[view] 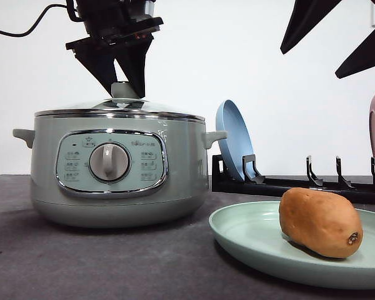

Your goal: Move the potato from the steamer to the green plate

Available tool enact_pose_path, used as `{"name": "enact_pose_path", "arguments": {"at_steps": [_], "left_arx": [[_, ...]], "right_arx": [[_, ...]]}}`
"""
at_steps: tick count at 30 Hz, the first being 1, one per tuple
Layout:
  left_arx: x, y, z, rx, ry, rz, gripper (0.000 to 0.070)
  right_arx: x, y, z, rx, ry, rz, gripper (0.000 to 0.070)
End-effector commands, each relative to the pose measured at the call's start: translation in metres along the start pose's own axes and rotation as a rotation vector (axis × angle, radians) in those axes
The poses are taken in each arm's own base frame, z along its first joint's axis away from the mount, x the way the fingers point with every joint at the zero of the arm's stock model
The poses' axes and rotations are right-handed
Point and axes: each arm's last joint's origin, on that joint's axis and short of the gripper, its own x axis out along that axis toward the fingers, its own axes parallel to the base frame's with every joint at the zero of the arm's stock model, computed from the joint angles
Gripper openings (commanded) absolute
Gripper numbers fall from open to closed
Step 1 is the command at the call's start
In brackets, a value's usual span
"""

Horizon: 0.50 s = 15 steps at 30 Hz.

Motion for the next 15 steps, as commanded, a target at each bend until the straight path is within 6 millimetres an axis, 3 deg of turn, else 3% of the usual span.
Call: {"name": "enact_pose_path", "arguments": {"at_steps": [1,3,5,10,11,15], "left_arx": [[0.02,-0.006,0.002,0.05,0.05,0.012,0.0002],[0.02,-0.007,0.002,0.049,0.052,0.01,0.001],[0.02,-0.008,0.001,0.041,0.054,0.009,0.0073],[0.018,-0.008,0.002,0.03,0.049,0.01,0.0422],[0.016,-0.008,0.002,0.03,0.044,0.01,0.0464],[0.001,-0.008,0.003,0.029,-0.004,0.016,0.0487]], "right_arx": [[-0.001,0.002,0.004,-0.015,-0.013,0.01,0.0567],[-0.001,0.002,0.004,-0.015,-0.013,0.01,0.0567],[-0.001,0.003,0.004,-0.015,-0.012,0.011,0.0567],[-0.001,0.003,0.004,-0.015,-0.012,0.012,0.0567],[-0.001,0.003,0.004,-0.015,-0.012,0.012,0.0567],[-0.001,0.003,0.004,-0.016,-0.012,0.012,0.0567]]}}
